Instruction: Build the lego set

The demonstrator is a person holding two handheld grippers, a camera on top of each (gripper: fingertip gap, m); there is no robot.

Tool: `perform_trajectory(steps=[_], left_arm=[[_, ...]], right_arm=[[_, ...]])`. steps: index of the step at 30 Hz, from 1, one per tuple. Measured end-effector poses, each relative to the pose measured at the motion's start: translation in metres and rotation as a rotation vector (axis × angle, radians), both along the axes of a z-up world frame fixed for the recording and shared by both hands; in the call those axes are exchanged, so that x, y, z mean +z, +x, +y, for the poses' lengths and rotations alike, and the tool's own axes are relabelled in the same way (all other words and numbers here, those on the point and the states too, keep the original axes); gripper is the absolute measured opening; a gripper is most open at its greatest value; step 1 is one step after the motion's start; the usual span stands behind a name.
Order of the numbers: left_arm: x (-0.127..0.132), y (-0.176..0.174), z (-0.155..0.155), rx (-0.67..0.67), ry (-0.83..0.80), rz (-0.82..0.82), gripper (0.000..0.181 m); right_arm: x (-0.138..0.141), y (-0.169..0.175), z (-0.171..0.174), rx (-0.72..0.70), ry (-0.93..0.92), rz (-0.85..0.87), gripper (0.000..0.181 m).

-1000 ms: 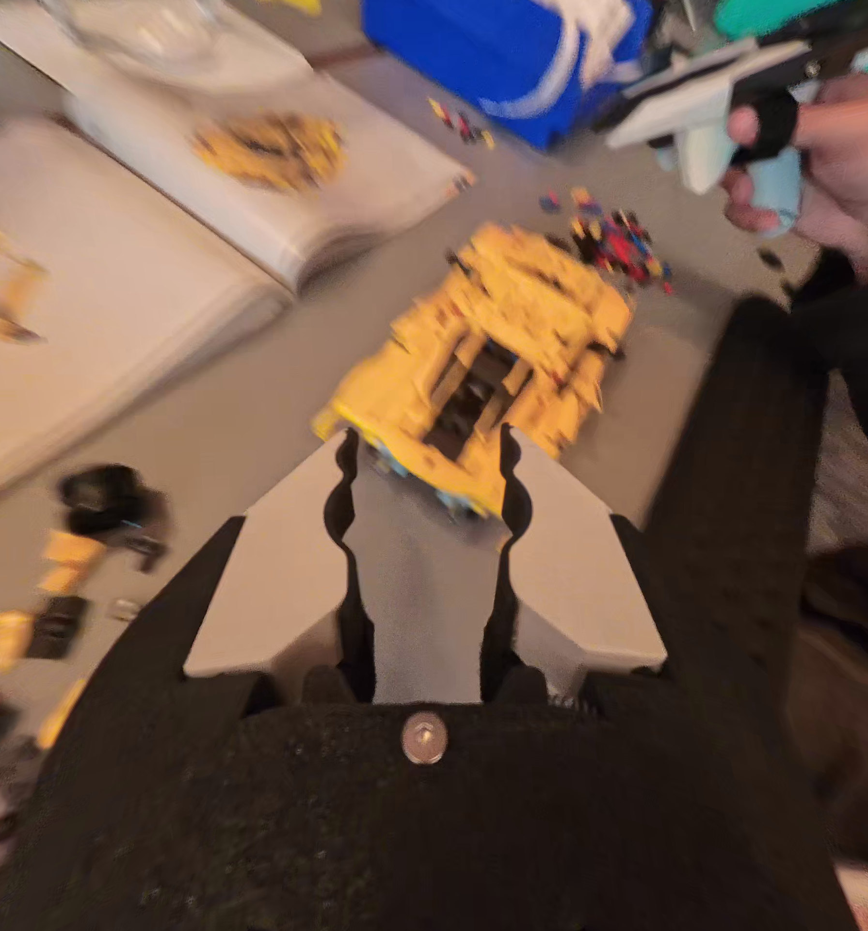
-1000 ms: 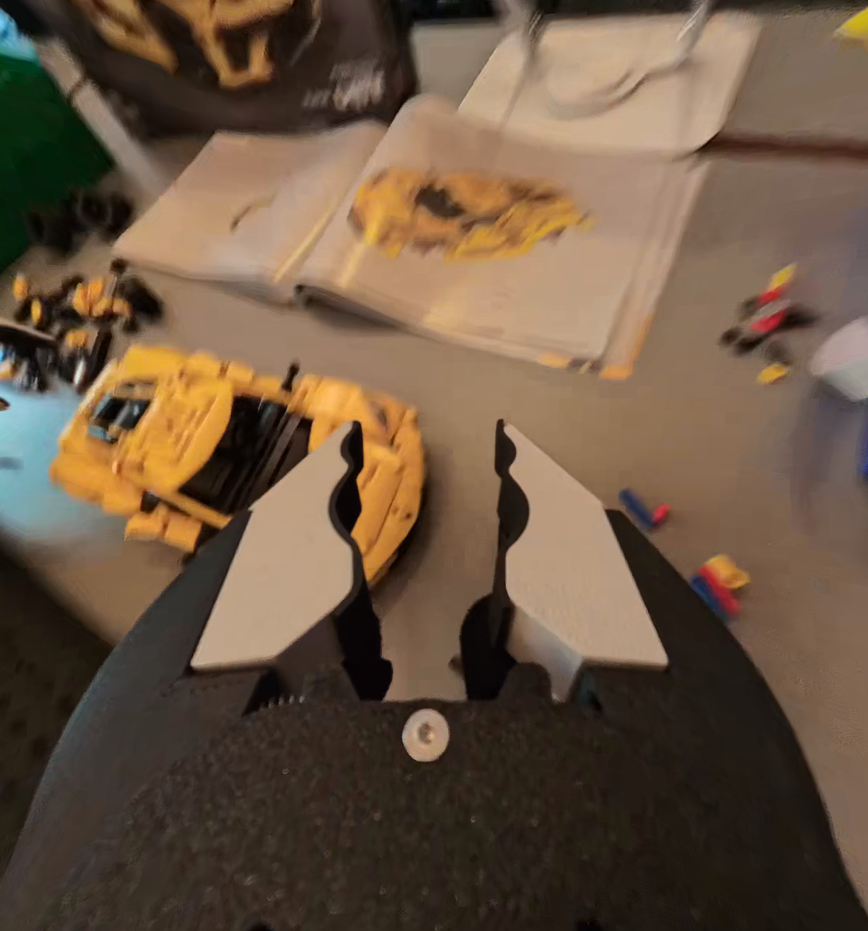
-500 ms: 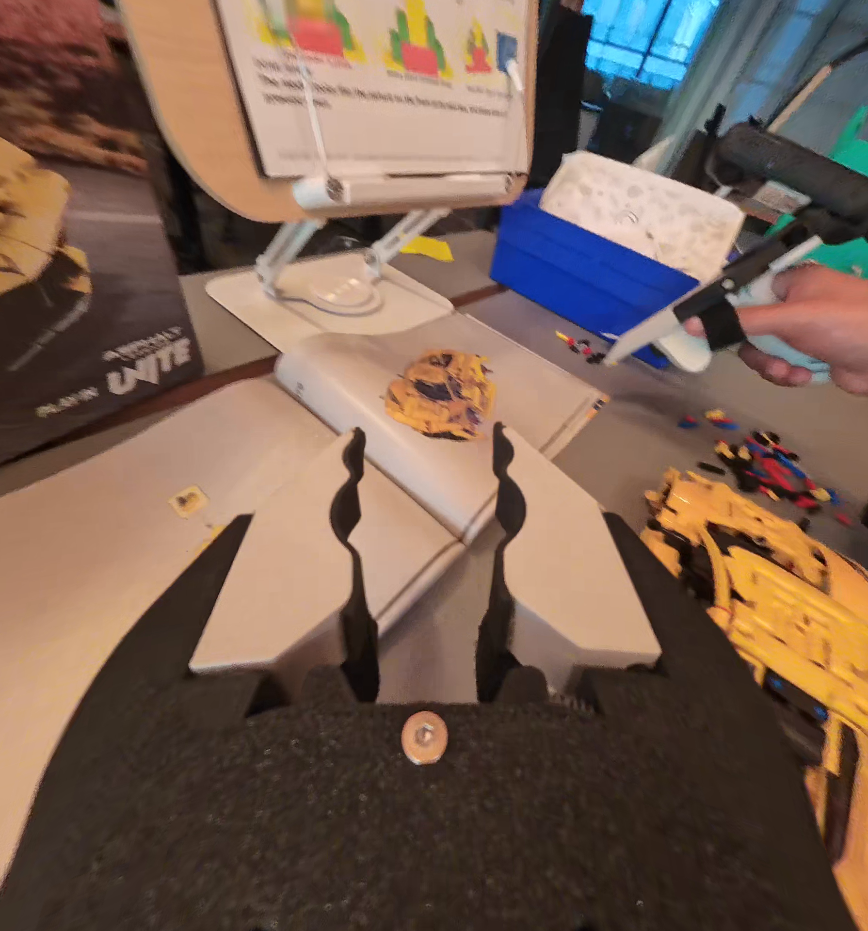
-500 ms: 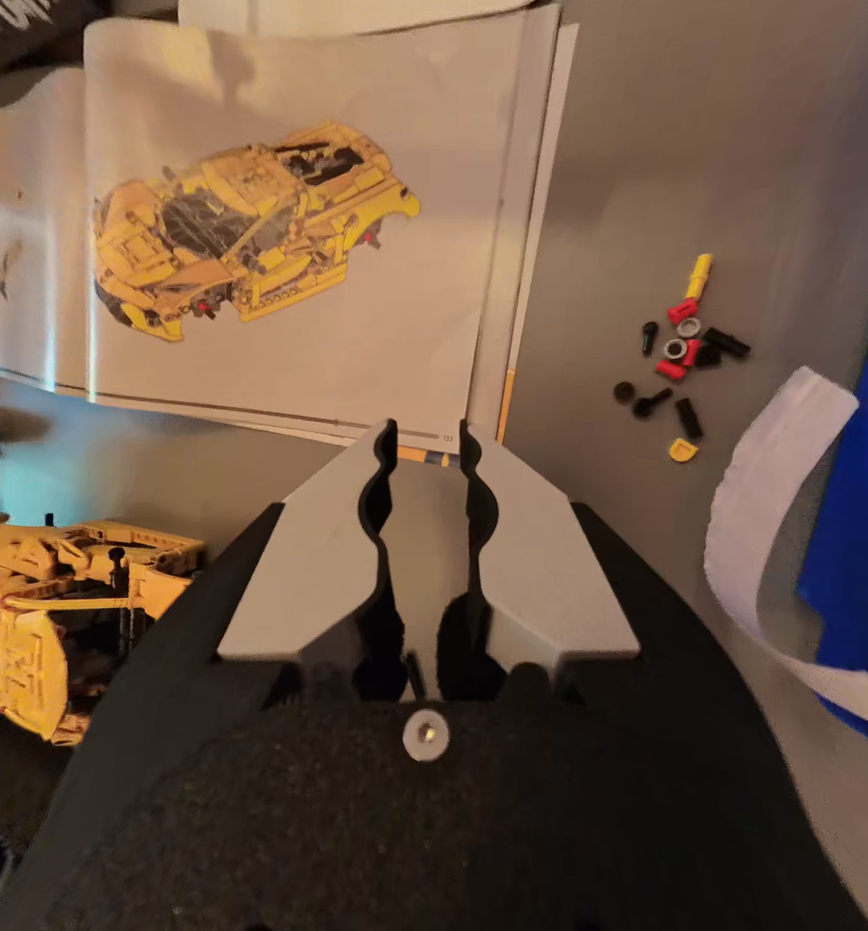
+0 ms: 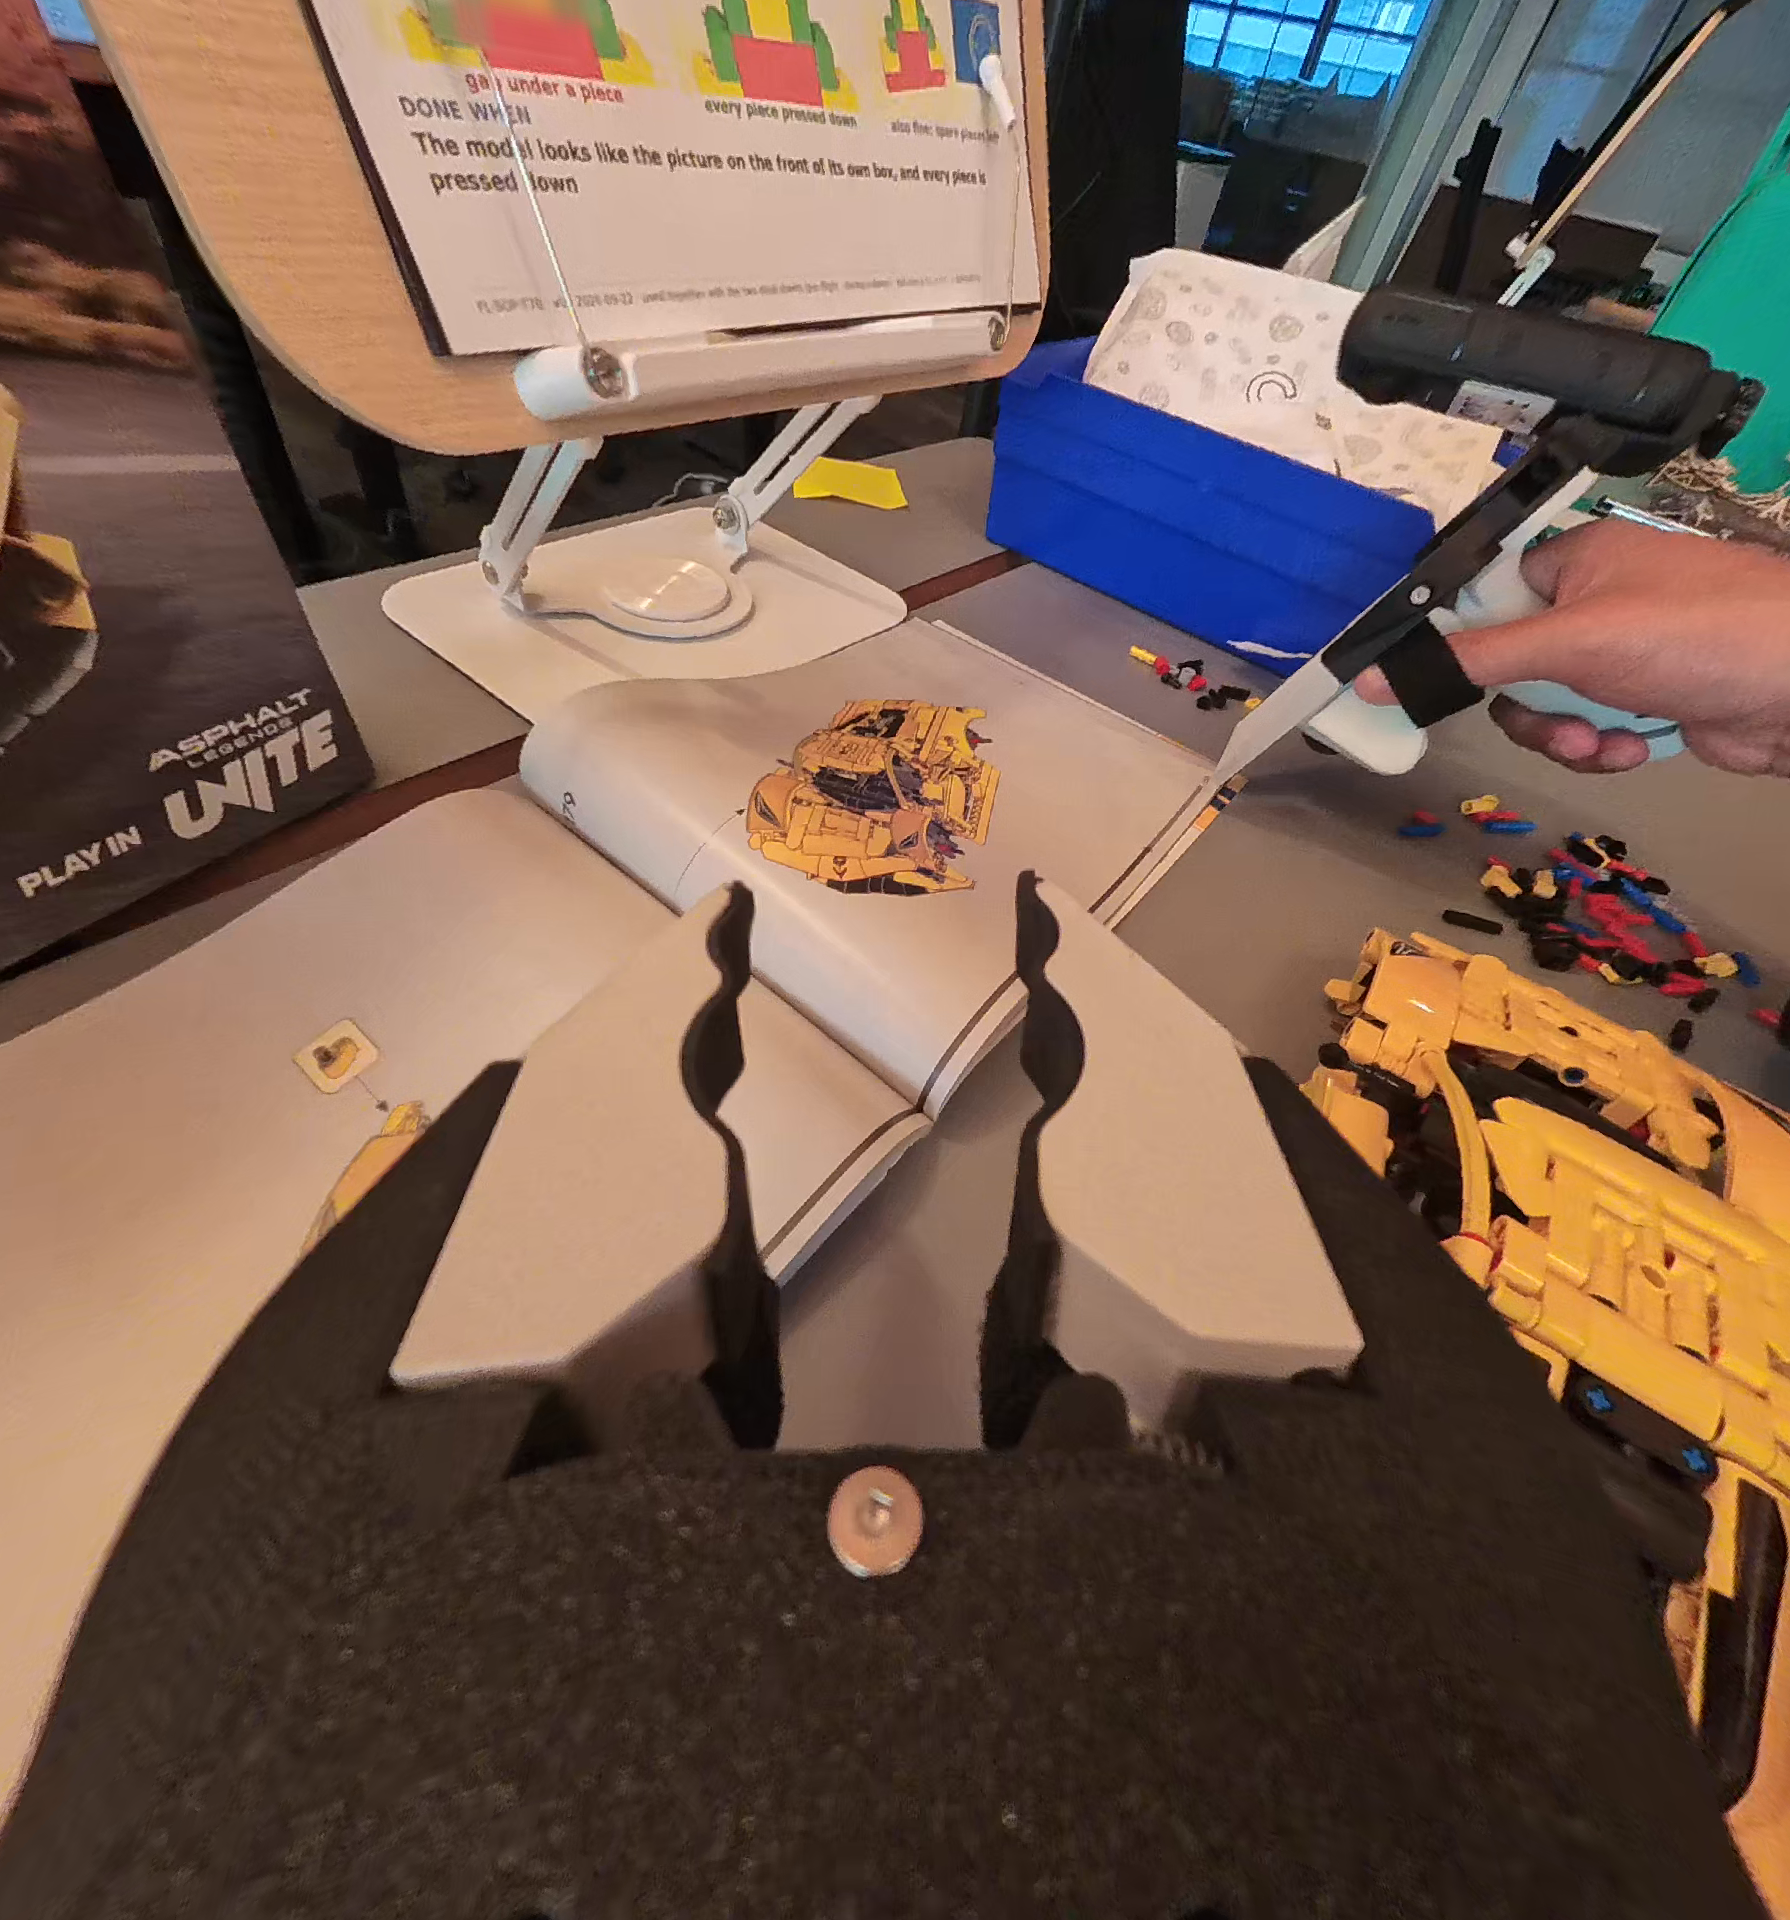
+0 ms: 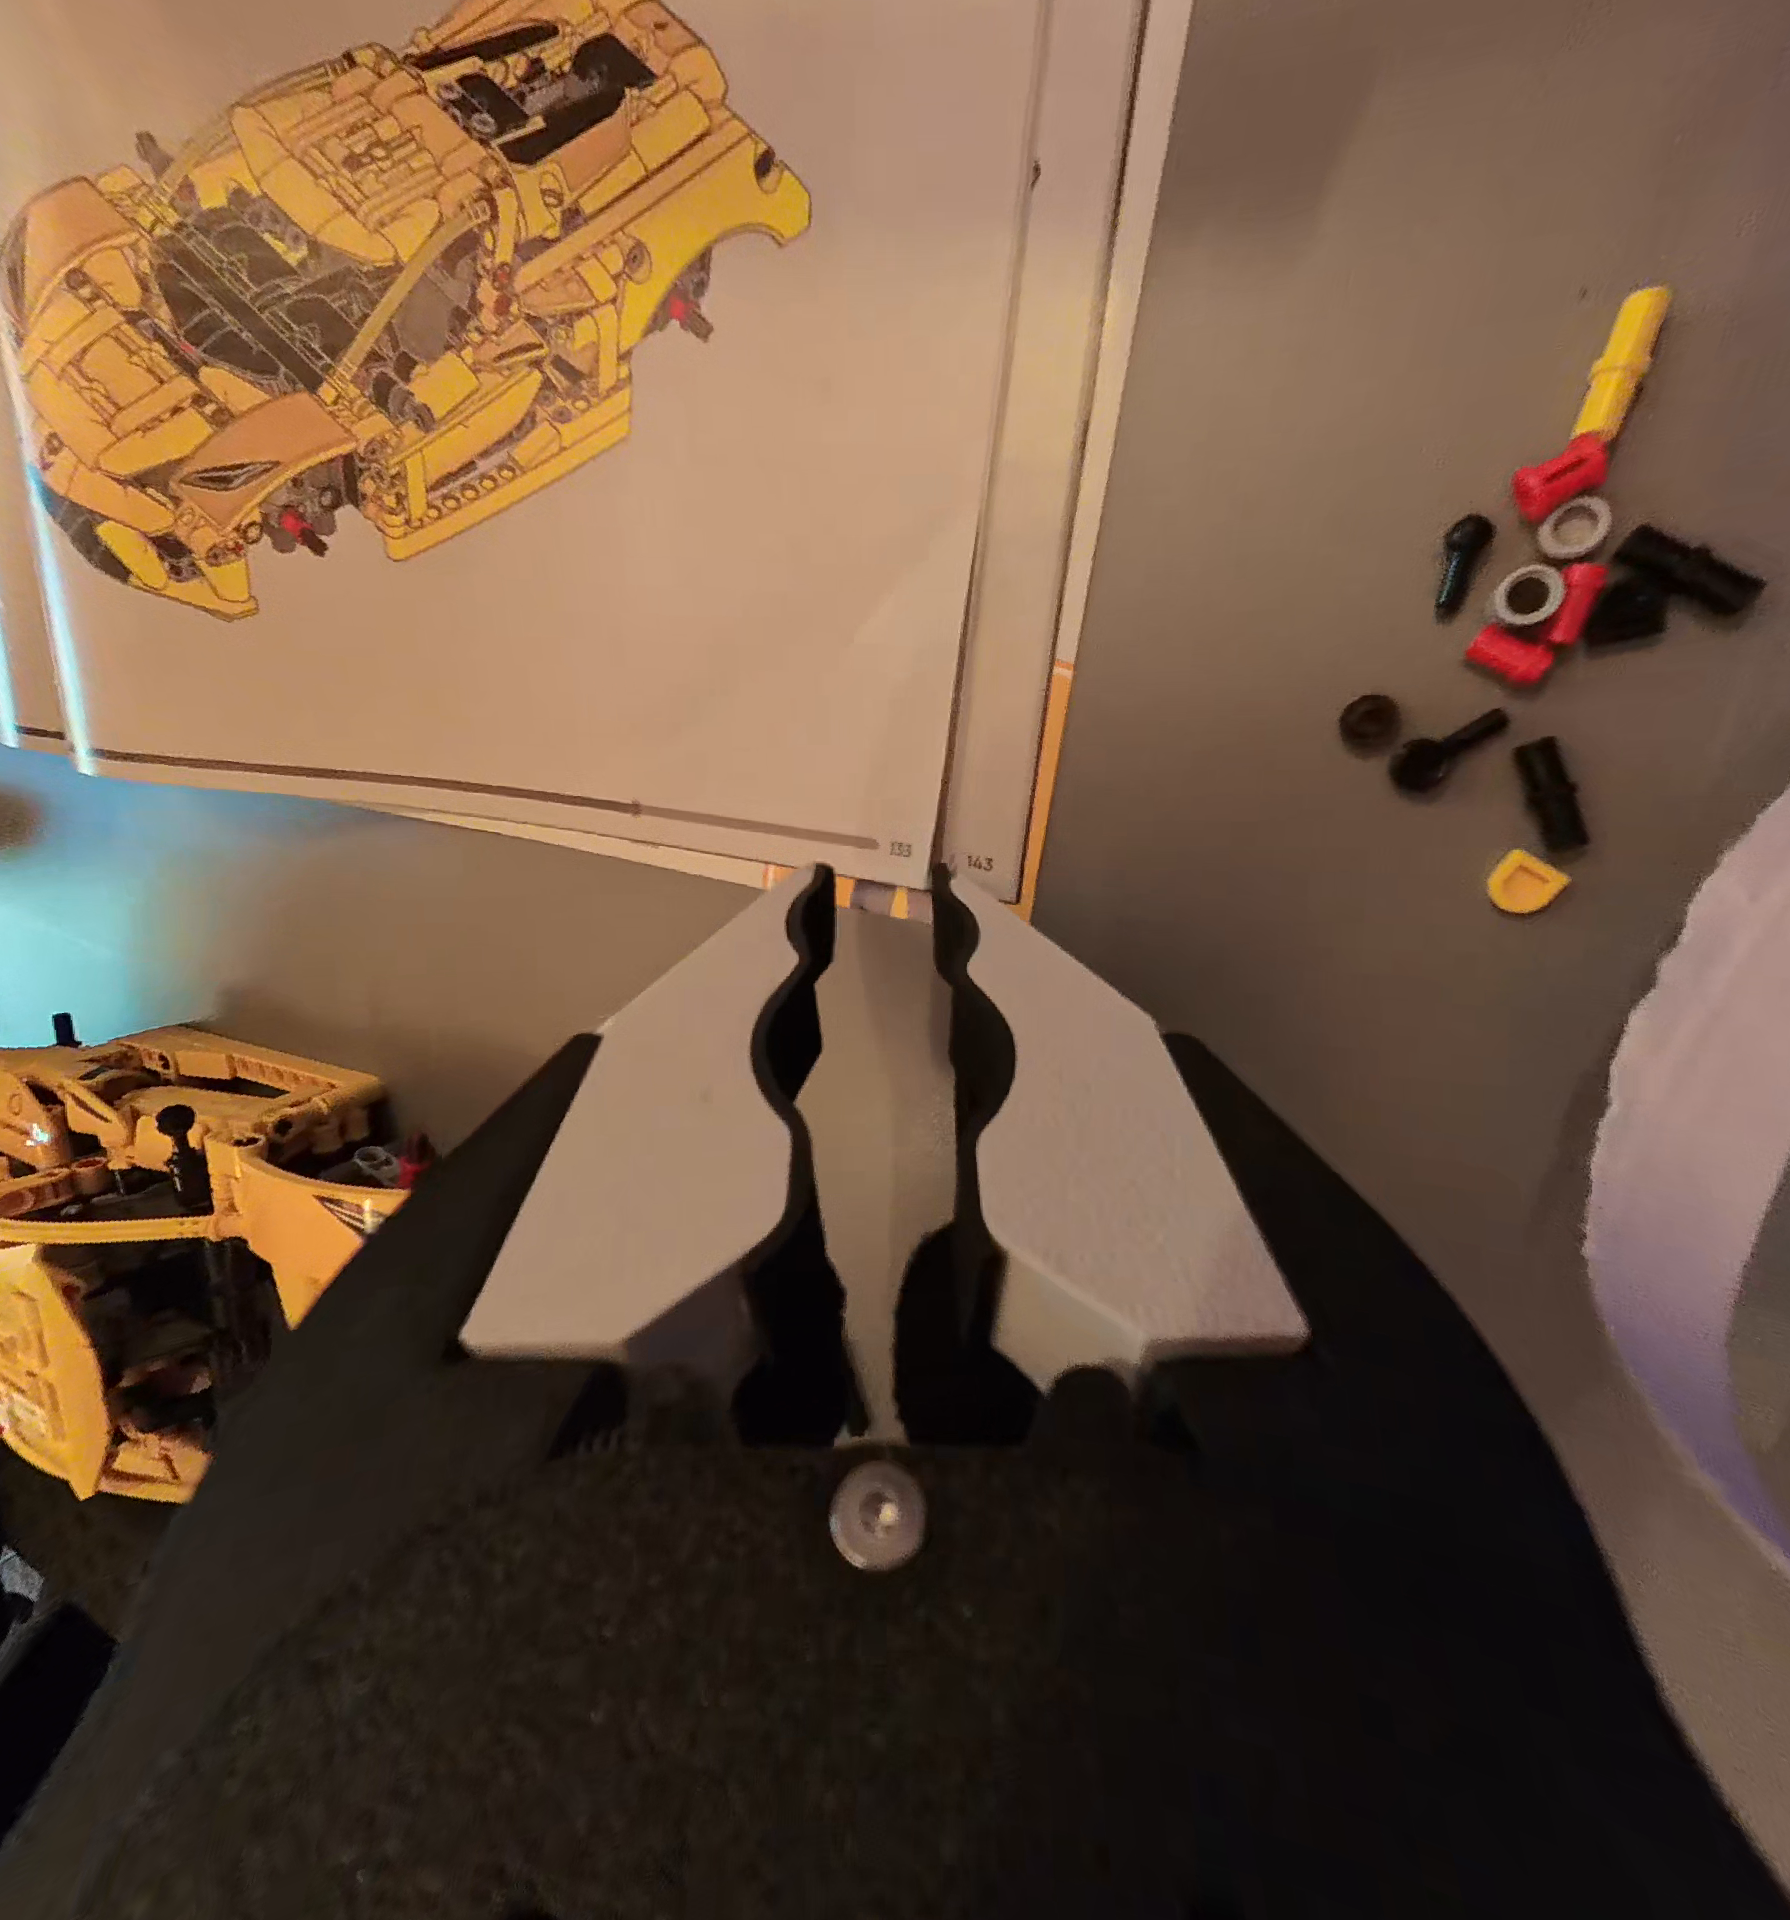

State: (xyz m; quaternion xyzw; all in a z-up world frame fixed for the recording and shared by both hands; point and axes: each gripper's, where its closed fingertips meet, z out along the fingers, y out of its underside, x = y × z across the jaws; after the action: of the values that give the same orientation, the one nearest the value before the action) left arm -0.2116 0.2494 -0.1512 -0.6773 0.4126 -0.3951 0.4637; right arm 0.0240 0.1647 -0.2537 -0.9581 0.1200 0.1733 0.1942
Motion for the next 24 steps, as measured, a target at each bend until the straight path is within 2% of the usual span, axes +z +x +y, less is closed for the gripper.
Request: perform_trajectory(steps=[4, 11, 14, 17, 19, 21, 24], left_arm=[[-0.005, -0.001, 0.003, 0.005, -0.042, -0.006, 0.051], [-0.005, -0.003, 0.006, 0.006, -0.106, -0.045, 0.051], [-0.006, 0.001, 0.000, -0.033, -0.152, -0.070, 0.051], [-0.007, 0.014, -0.020, -0.159, -0.293, -0.109, 0.051], [-0.007, 0.024, -0.035, -0.251, -0.420, -0.141, 0.052], [-0.008, 0.029, -0.044, -0.305, -0.505, -0.157, 0.053], [-0.006, 0.029, -0.043, -0.313, -0.549, -0.194, 0.054]], right_arm=[[0.001, 0.004, 0.003, -0.005, 0.022, -0.012, 0.000], [0.010, 0.002, 0.005, 0.039, 0.045, -0.070, 0.000], [0.026, -0.012, 0.011, 0.130, 0.115, -0.112, 0.000], [0.058, -0.065, 0.020, 0.304, 0.262, -0.076, 0.000], [0.079, -0.109, 0.023, 0.459, 0.373, -0.113, 0.000], [0.086, -0.148, 0.022, 0.605, 0.426, -0.214, 0.000], [0.087, -0.196, 0.023, 0.762, 0.495, -0.335, 0.000]])
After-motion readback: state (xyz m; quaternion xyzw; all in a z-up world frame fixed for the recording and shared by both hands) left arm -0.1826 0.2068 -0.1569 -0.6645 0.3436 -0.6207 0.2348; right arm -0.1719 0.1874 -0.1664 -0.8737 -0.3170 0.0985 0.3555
